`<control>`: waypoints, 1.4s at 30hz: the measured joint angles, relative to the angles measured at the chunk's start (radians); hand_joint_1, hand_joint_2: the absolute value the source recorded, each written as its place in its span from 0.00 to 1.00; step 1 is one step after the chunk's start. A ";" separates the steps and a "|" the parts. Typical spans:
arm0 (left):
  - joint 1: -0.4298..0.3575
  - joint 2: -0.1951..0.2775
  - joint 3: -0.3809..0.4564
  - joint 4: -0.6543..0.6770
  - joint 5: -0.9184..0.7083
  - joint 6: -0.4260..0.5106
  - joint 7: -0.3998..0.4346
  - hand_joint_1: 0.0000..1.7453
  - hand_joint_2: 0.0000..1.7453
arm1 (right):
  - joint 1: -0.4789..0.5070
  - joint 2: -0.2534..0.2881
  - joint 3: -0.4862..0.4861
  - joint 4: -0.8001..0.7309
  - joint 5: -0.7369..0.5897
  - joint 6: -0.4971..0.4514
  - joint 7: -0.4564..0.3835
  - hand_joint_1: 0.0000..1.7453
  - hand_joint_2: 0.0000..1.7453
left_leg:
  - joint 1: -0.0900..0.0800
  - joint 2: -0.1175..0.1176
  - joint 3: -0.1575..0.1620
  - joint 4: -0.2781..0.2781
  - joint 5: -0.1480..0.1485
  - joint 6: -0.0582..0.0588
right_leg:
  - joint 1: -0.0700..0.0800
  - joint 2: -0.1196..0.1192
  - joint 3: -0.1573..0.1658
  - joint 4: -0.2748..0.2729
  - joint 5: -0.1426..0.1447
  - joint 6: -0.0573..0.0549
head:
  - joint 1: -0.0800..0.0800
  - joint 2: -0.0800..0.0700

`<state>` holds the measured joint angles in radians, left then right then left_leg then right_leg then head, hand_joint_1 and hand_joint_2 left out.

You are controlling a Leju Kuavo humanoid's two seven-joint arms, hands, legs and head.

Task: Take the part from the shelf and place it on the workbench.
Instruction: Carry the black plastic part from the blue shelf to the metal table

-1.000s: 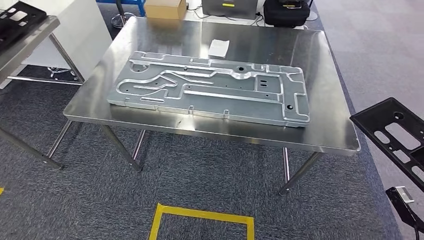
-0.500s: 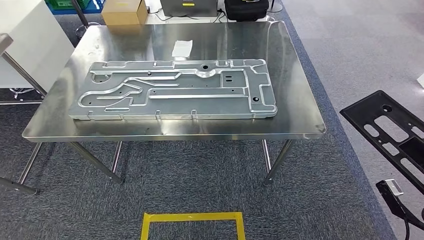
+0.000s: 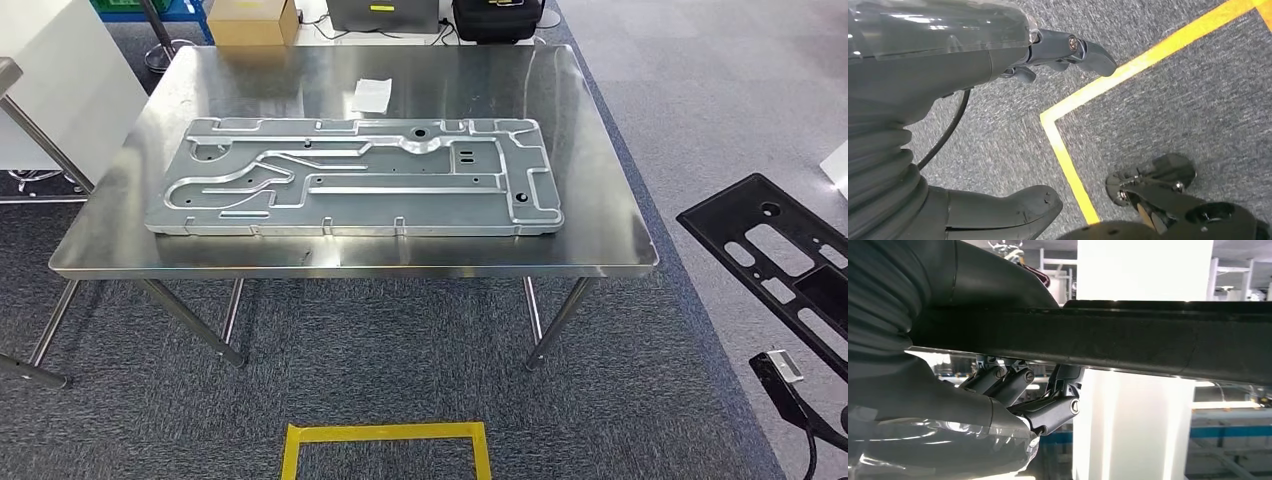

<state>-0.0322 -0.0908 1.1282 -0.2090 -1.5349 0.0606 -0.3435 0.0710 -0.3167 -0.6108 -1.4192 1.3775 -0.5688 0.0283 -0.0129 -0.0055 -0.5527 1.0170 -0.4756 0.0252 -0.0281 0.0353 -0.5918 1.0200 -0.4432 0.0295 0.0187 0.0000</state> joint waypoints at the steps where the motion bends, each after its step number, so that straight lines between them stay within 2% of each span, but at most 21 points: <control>1: -0.001 0.000 -0.001 0.000 -0.007 0.000 0.003 0.00 1.00 | -0.018 -0.010 0.017 0.006 0.006 0.011 0.002 1.00 1.00 | -0.001 0.001 -0.001 0.000 0.000 0.000 | -0.001 0.001 -0.001 0.000 0.001 0.001 | 0.000 0.000; 4: -0.006 0.000 -0.009 0.000 -0.024 -0.001 0.008 0.00 1.00 | -0.135 -0.028 0.149 0.038 0.093 0.061 0.014 1.00 1.00 | -0.001 0.012 -0.002 0.000 0.001 0.001 | -0.001 0.012 -0.005 0.000 0.006 0.002 | 0.000 0.000; 7: -0.023 0.002 -0.032 0.000 -0.030 -0.006 0.005 0.00 1.00 | -0.316 -0.012 0.405 0.119 0.180 0.122 0.086 1.00 1.00 | 0.000 0.021 -0.003 0.000 0.005 0.001 | 0.000 0.021 -0.011 0.001 0.012 0.001 | 0.000 0.000; 11: -0.041 0.005 -0.079 0.000 -0.031 -0.017 -0.005 0.00 1.00 | -0.563 0.067 0.758 0.287 0.194 0.186 0.192 1.00 1.00 | 0.000 0.014 -0.009 0.000 0.019 -0.002 | 0.000 0.014 -0.021 0.003 0.019 -0.001 | -0.001 0.000; 13: -0.042 0.006 -0.098 0.000 -0.031 -0.022 -0.005 0.00 1.00 | -0.645 0.108 0.872 0.359 0.194 0.201 0.209 1.00 1.00 | 0.001 0.004 -0.014 0.000 0.025 -0.004 | 0.002 0.003 -0.024 0.003 0.020 -0.002 | -0.001 0.000; 16: -0.040 0.007 -0.114 0.000 -0.031 -0.026 -0.003 0.00 1.00 | -0.719 0.154 0.985 0.441 0.195 0.210 0.221 1.00 1.00 | 0.003 -0.008 -0.019 0.000 0.028 -0.007 | 0.004 -0.008 -0.026 0.004 0.021 -0.003 | -0.001 0.000; 20: -0.037 0.011 -0.127 0.000 -0.031 -0.029 0.011 0.00 1.00 | -0.773 0.196 1.065 0.529 0.195 0.215 0.229 1.00 1.00 | 0.005 -0.010 -0.022 -0.001 0.029 -0.007 | 0.005 -0.010 -0.027 0.004 0.021 -0.003 | -0.001 0.000; 28: -0.035 0.023 -0.129 0.000 -0.027 -0.029 0.017 0.00 1.00 | -0.817 0.248 1.139 0.654 0.194 0.180 0.240 1.00 1.00 | 0.004 -0.009 -0.023 0.000 0.029 -0.007 | 0.005 -0.009 -0.027 0.003 0.022 -0.004 | 0.000 0.000; 38: -0.027 0.028 -0.129 0.000 -0.023 -0.026 0.009 0.00 1.00 | -0.837 0.257 1.165 0.685 0.194 0.170 0.208 1.00 1.00 | 0.004 -0.009 -0.023 0.000 0.029 -0.007 | 0.004 -0.009 -0.028 0.002 0.022 -0.004 | -0.001 0.000; 42: -0.026 0.030 -0.129 0.000 -0.018 -0.020 0.006 0.00 1.00 | -0.840 0.243 1.170 0.691 0.193 0.177 0.210 1.00 1.00 | 0.004 -0.009 -0.022 0.001 0.029 -0.007 | 0.004 -0.009 -0.028 0.002 0.022 -0.004 | -0.001 0.000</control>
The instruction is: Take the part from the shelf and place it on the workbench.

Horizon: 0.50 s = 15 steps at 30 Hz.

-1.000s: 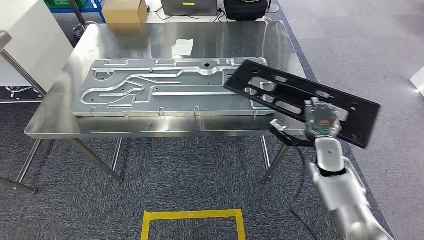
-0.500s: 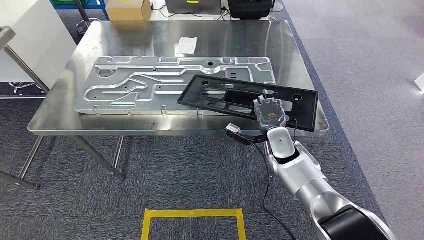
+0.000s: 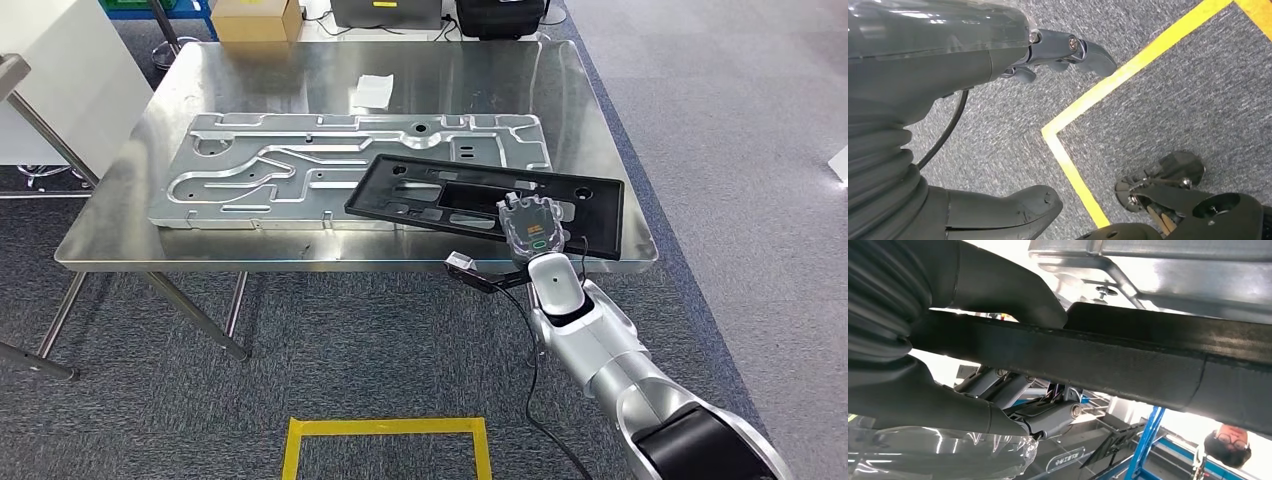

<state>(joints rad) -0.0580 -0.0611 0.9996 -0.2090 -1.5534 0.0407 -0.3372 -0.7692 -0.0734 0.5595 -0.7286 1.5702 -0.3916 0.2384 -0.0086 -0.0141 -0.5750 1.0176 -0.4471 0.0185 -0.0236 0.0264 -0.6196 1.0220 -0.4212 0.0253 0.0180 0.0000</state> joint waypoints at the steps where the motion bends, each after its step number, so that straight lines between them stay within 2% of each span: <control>1: 0.000 0.000 0.000 0.000 0.004 0.002 -0.004 0.00 1.00 | -0.001 -0.007 0.001 0.002 -0.002 0.000 0.000 1.00 1.00 | 0.000 0.000 0.000 0.000 0.000 0.000 | 0.000 0.000 0.000 0.000 0.000 0.000 | 0.000 0.000; 15: 0.008 0.004 0.006 0.000 0.018 -0.018 0.008 0.00 1.00 | 0.023 -0.109 -0.017 0.039 -0.008 -0.058 0.003 1.00 1.00 | 0.000 0.000 -0.001 0.001 0.000 0.000 | 0.000 -0.001 0.000 -0.001 0.001 0.001 | 0.000 0.000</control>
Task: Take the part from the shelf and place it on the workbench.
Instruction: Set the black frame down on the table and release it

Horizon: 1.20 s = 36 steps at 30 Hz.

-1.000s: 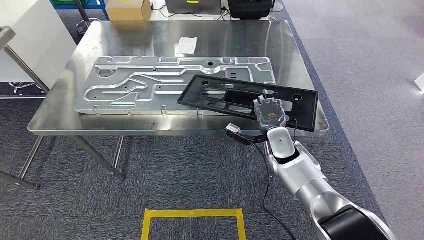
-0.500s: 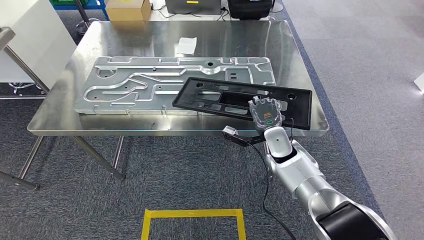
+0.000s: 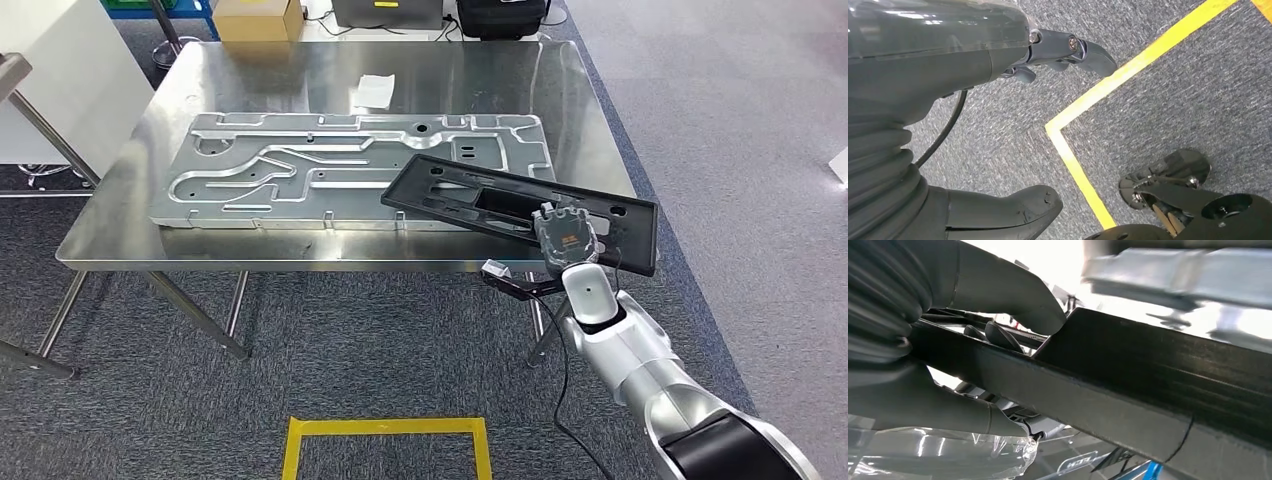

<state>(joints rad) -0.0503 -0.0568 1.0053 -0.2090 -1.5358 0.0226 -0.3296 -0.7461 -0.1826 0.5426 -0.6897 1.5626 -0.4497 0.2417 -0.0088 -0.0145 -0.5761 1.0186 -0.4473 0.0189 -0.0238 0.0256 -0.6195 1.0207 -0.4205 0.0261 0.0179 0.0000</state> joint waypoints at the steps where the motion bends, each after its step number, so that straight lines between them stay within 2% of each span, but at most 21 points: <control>1: 0.001 0.000 0.001 0.000 0.000 0.000 0.001 0.00 1.00 | -0.001 -0.016 -0.007 -0.003 0.000 -0.003 -0.004 1.00 1.00 | 0.000 -0.001 0.000 0.000 0.000 0.000 | 0.000 -0.001 0.000 0.000 0.000 0.000 | 0.000 0.000; 4: 0.007 0.000 0.004 0.000 0.001 0.003 0.001 0.00 1.00 | -0.016 -0.085 -0.032 -0.026 -0.002 0.016 -0.040 1.00 1.00 | -0.001 -0.001 -0.002 0.001 0.001 0.001 | -0.001 -0.001 0.000 0.000 0.001 0.002 | 0.000 0.000; 9: 0.013 0.006 0.013 0.000 0.006 0.012 0.006 0.00 1.00 | -0.134 -0.254 -0.057 -0.074 -0.051 0.133 -0.200 1.00 1.00 | -0.004 -0.003 -0.009 0.002 0.003 0.005 | -0.005 -0.003 -0.006 0.000 0.004 0.006 | 0.000 0.000; 13: 0.018 0.009 0.019 0.000 0.006 0.014 0.005 0.00 1.00 | -0.203 -0.337 -0.068 -0.125 -0.086 0.181 -0.225 1.00 1.00 | -0.004 -0.002 -0.011 0.002 0.004 0.006 | -0.005 -0.001 -0.008 -0.001 0.006 0.007 | 0.000 0.000; 21: 0.012 0.009 0.023 0.000 0.006 0.019 -0.006 0.00 1.00 | -0.211 -0.392 -0.069 -0.194 -0.106 0.199 -0.208 1.00 1.00 | -0.004 0.001 -0.012 0.003 0.004 0.008 | -0.005 0.001 -0.010 -0.001 0.007 0.008 | 0.000 0.000; 34: 0.011 0.009 0.023 0.000 0.004 0.018 -0.002 0.00 1.00 | -0.111 -0.427 -0.069 -0.218 -0.125 0.149 -0.179 1.00 1.00 | -0.004 0.001 -0.013 0.003 0.004 0.008 | -0.005 0.001 -0.010 -0.001 0.007 0.008 | 0.000 0.000; 36: 0.010 0.009 0.023 0.000 0.002 0.017 0.003 0.00 1.00 | -0.095 -0.434 -0.069 -0.221 -0.127 0.140 -0.175 1.00 1.00 | -0.006 0.001 -0.014 0.006 0.002 0.012 | -0.008 0.002 -0.010 -0.004 0.008 0.010 | 0.000 0.000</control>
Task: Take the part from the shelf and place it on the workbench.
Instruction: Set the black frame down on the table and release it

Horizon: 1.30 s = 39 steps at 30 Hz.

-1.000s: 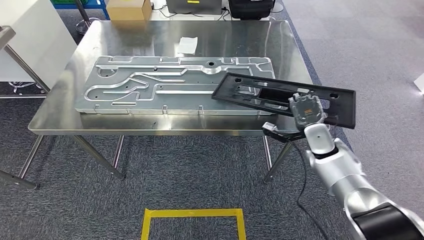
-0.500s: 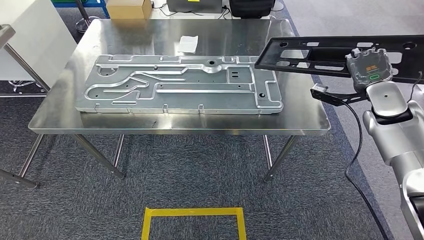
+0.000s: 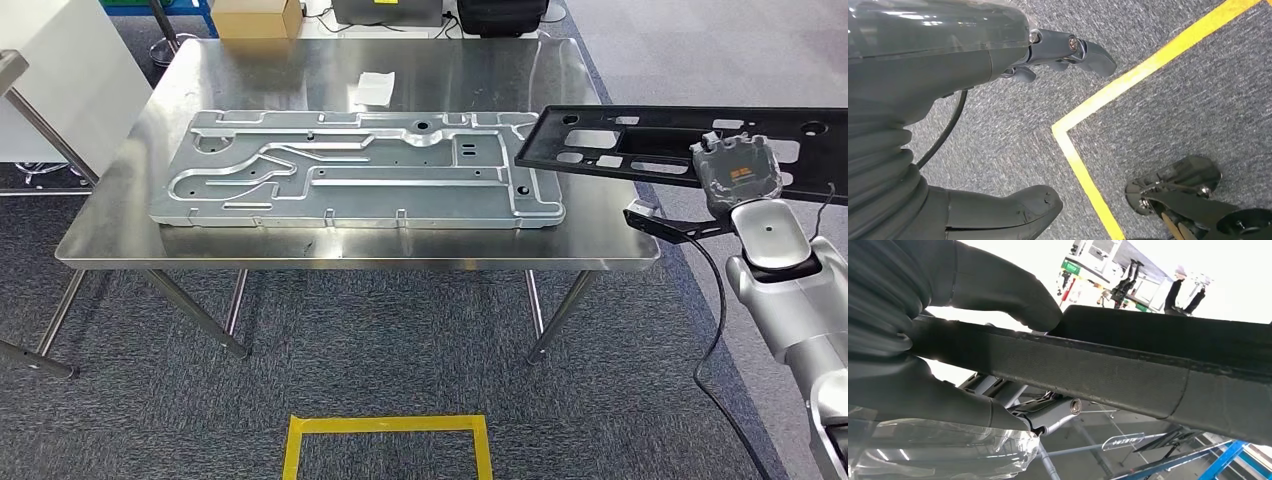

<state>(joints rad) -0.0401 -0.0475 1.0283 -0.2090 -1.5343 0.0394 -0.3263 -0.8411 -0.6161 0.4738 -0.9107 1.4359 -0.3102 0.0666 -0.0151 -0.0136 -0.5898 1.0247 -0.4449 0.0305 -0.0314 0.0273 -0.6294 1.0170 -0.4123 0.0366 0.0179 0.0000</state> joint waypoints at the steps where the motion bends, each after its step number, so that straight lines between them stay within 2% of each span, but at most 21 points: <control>1: 0.000 0.001 0.000 0.000 -0.002 -0.001 0.002 0.00 1.00 | 0.005 -0.003 0.000 -0.001 -0.002 -0.004 0.000 1.00 1.00 | -0.002 0.001 0.000 0.001 -0.001 0.005 | -0.001 0.001 0.001 -0.003 0.002 0.003 | -0.001 0.000; 5: -0.001 0.003 0.000 0.000 -0.006 -0.001 0.004 0.00 1.00 | 0.023 -0.019 -0.002 -0.005 -0.005 -0.015 0.001 1.00 1.00 | 0.003 0.006 0.020 -0.040 0.011 0.032 | 0.001 -0.007 0.001 0.013 0.017 0.014 | -0.002 0.000; 8: -0.001 0.002 0.000 0.000 -0.010 0.001 0.004 0.00 1.00 | 0.027 -0.027 -0.007 -0.007 -0.006 -0.021 0.002 1.00 1.00 | 0.007 0.009 0.034 -0.055 0.005 0.038 | -0.001 -0.018 -0.063 0.141 -0.066 0.018 | 0.002 0.000; 10: 0.002 0.002 -0.001 0.000 -0.013 0.005 0.004 0.00 1.00 | 0.036 -0.030 -0.010 -0.008 -0.006 -0.024 0.002 1.00 1.00 | 0.010 0.014 0.040 -0.053 -0.002 0.033 | -0.005 -0.019 -0.115 0.241 -0.105 0.026 | 0.002 0.000; 12: 0.003 0.002 -0.001 0.000 -0.015 0.007 0.004 0.00 1.00 | 0.047 -0.033 -0.011 -0.008 -0.006 -0.024 0.001 1.00 1.00 | 0.017 0.019 0.053 -0.047 -0.015 0.022 | -0.012 -0.023 -0.104 0.209 -0.070 0.034 | 0.003 0.000; 14: 0.003 0.003 -0.001 0.000 -0.015 0.008 0.004 0.00 1.00 | 0.050 -0.037 -0.013 -0.007 -0.006 -0.025 0.001 1.00 1.00 | 0.025 0.024 0.067 -0.033 -0.035 0.003 | -0.019 -0.031 -0.042 0.080 -0.010 0.047 | 0.005 0.000; 16: 0.001 0.005 -0.001 0.000 -0.015 0.008 0.004 0.00 1.00 | 0.051 -0.042 -0.016 -0.007 -0.006 -0.028 0.003 1.00 1.00 | 0.025 0.029 0.075 -0.026 -0.054 -0.016 | -0.014 -0.035 -0.007 0.008 -0.004 0.035 | 0.007 0.000; 19: -0.001 0.004 -0.001 0.000 -0.015 0.006 0.003 0.00 1.00 | 0.061 -0.052 -0.021 -0.008 -0.006 -0.032 0.005 1.00 1.00 | 0.025 0.031 0.082 -0.008 -0.059 -0.035 | -0.009 -0.028 0.010 0.005 -0.027 -0.007 | 0.003 0.000; 20: -0.001 0.004 -0.001 0.000 -0.015 0.006 0.002 0.00 1.00 | 0.063 -0.055 -0.023 -0.009 -0.006 -0.032 0.005 1.00 1.00 | 0.026 0.029 0.068 0.024 -0.050 -0.040 | -0.010 -0.027 0.020 0.004 -0.034 -0.017 | 0.002 0.000; 22: -0.002 0.004 -0.001 0.000 -0.015 0.004 0.001 0.00 1.00 | 0.065 -0.061 -0.029 -0.010 -0.006 -0.033 0.007 1.00 1.00 | 0.029 0.025 -0.006 0.139 -0.039 -0.046 | -0.007 -0.023 0.047 -0.002 -0.052 -0.030 | -0.001 0.000; 24: 0.001 0.004 -0.001 0.000 -0.016 0.004 0.000 0.00 1.00 | 0.070 -0.062 -0.032 -0.010 -0.006 -0.035 0.008 1.00 1.00 | 0.027 0.023 -0.102 0.254 -0.079 -0.046 | -0.003 -0.020 0.084 -0.011 -0.077 -0.037 | -0.004 0.000; 25: 0.004 0.004 -0.001 0.000 -0.016 0.004 0.000 0.00 1.00 | 0.075 -0.062 -0.034 -0.010 -0.006 -0.036 0.008 1.00 1.00 | 0.026 0.023 -0.139 0.280 -0.113 -0.043 | 0.001 -0.017 0.106 -0.015 -0.091 -0.038 | -0.005 0.000; 27: 0.010 0.003 -0.001 0.000 -0.016 0.004 -0.001 0.00 1.00 | 0.085 -0.063 -0.037 -0.010 -0.006 -0.037 0.007 1.00 1.00 | 0.020 0.022 -0.178 0.249 -0.148 -0.029 | 0.010 -0.012 0.157 -0.024 -0.124 -0.040 | -0.006 0.000; 28: 0.013 0.003 -0.001 0.000 -0.016 0.004 -0.001 0.00 1.00 | 0.090 -0.063 -0.040 -0.010 -0.006 -0.037 0.007 1.00 1.00 | 0.015 0.019 -0.183 0.199 -0.123 -0.016 | 0.014 -0.010 0.186 -0.030 -0.142 -0.041 | -0.006 0.000; 31: 0.022 0.007 -0.001 0.001 -0.016 0.007 -0.001 0.00 1.00 | 0.098 -0.061 -0.045 -0.010 -0.006 -0.038 0.005 1.00 1.00 | -0.013 -0.010 -0.181 0.022 0.108 0.027 | 0.024 0.003 0.263 -0.050 -0.197 -0.037 | -0.005 0.000; 32: 0.025 0.009 -0.001 0.001 -0.016 0.009 -0.001 0.00 1.00 | 0.100 -0.060 -0.047 -0.012 -0.006 -0.038 0.002 1.00 1.00 | -0.020 -0.021 -0.173 -0.007 0.153 0.032 | 0.026 0.008 0.288 -0.054 -0.210 -0.035 | -0.004 0.000; 34: 0.021 0.009 -0.001 0.002 -0.016 0.013 -0.004 0.00 1.00 | 0.093 -0.061 -0.052 -0.017 -0.003 -0.037 -0.004 1.00 1.00 | -0.022 -0.030 -0.140 -0.016 0.141 0.030 | 0.029 0.013 0.307 -0.022 -0.199 -0.031 | -0.004 0.000; 36: 0.010 0.007 -0.001 0.002 -0.015 0.016 -0.008 0.00 1.00 | 0.086 -0.064 -0.060 -0.021 -0.001 -0.038 -0.006 1.00 1.00 | -0.019 -0.025 -0.098 -0.024 0.125 0.034 | 0.027 0.001 0.255 0.098 -0.153 -0.024 | -0.002 0.000; 37: 0.006 0.006 -0.001 0.002 -0.013 0.018 -0.009 0.00 1.00 | 0.085 -0.064 -0.062 -0.021 -0.002 -0.040 -0.005 1.00 1.00 | -0.017 -0.022 -0.078 -0.028 0.119 0.040 | 0.026 -0.007 0.210 0.166 -0.153 -0.018 | -0.002 0.000; 38: 0.004 0.006 -0.001 0.002 -0.011 0.020 -0.010 0.00 1.00 | 0.086 -0.064 -0.064 -0.021 -0.004 -0.042 -0.005 1.00 1.00 | -0.017 -0.020 -0.063 -0.030 0.110 0.044 | 0.026 -0.016 0.164 0.219 -0.176 -0.013 | 0.000 0.000; 39: 0.002 0.006 -0.001 0.002 -0.008 0.022 -0.010 0.00 1.00 | 0.088 -0.063 -0.065 -0.021 -0.007 -0.044 -0.004 1.00 1.00 | -0.017 -0.019 -0.051 -0.032 0.099 0.047 | 0.026 -0.019 0.122 0.247 -0.223 -0.009 | 0.000 0.000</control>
<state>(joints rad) -0.0381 -0.0414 1.0277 -0.2075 -1.5421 0.0616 -0.3358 -0.7533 -0.6793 0.4088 -0.9319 1.4285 -0.3539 0.0622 -0.0319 -0.0325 -0.6404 0.9931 -0.3457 0.0773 -0.0059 0.0080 -0.5069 1.2645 -0.6356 0.0277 0.0180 0.0000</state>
